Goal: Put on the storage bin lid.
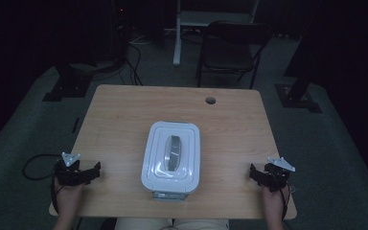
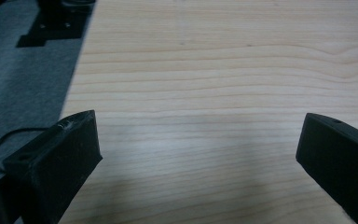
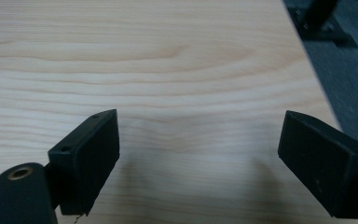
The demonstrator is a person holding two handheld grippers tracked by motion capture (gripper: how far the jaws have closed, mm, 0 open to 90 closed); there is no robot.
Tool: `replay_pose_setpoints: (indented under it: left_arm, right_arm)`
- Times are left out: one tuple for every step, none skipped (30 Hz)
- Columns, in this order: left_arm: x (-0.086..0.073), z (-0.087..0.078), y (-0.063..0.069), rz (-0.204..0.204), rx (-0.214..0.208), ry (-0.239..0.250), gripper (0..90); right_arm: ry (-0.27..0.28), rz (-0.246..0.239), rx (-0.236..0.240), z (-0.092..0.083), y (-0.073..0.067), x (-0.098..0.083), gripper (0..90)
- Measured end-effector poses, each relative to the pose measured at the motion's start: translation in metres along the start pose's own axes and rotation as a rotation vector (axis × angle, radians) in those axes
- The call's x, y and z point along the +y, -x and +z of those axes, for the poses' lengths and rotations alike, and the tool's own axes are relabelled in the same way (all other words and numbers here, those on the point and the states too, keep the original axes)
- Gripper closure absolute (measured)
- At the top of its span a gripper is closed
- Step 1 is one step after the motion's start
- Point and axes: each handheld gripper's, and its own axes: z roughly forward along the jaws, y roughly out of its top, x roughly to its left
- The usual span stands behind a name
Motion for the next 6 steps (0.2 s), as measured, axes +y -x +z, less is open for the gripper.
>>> replay_pose_setpoints:
  left_arm:
    - [0.0000, 0.0000, 0.0000, 0.000, 0.000, 0.000, 0.5]
    - [-0.0004, 0.0005, -0.0006, -0.003, 0.008, -0.006, 0.5]
    - [-0.0009, 0.0007, -0.0008, 0.000, 0.014, -0.005, 0.5]
    - [-0.0011, 0.0006, -0.0010, 0.002, 0.018, -0.007, 0.5]
    - [-0.0011, 0.0005, -0.0010, 0.000, 0.015, -0.007, 0.5]
    - [-0.0011, 0.0002, -0.0009, 0.001, 0.014, -0.002, 0.5]
  right_arm:
    - [0.000, 0.000, 0.000, 0.0000, 0.0000, 0.0000, 12.4]
    - [0.001, 0.016, 0.001, 0.0000, 0.0022, 0.0000, 12.5]
    - [0.001, 0.033, 0.007, 0.0002, 0.0050, 0.0003, 12.6]
    - [-0.004, 0.039, 0.005, 0.0008, 0.0057, 0.0005, 12.6]
    - [-0.006, 0.039, 0.004, 0.0010, 0.0059, 0.0006, 12.6]
    - [-0.010, 0.036, 0.002, 0.0014, 0.0057, 0.0007, 12.6]
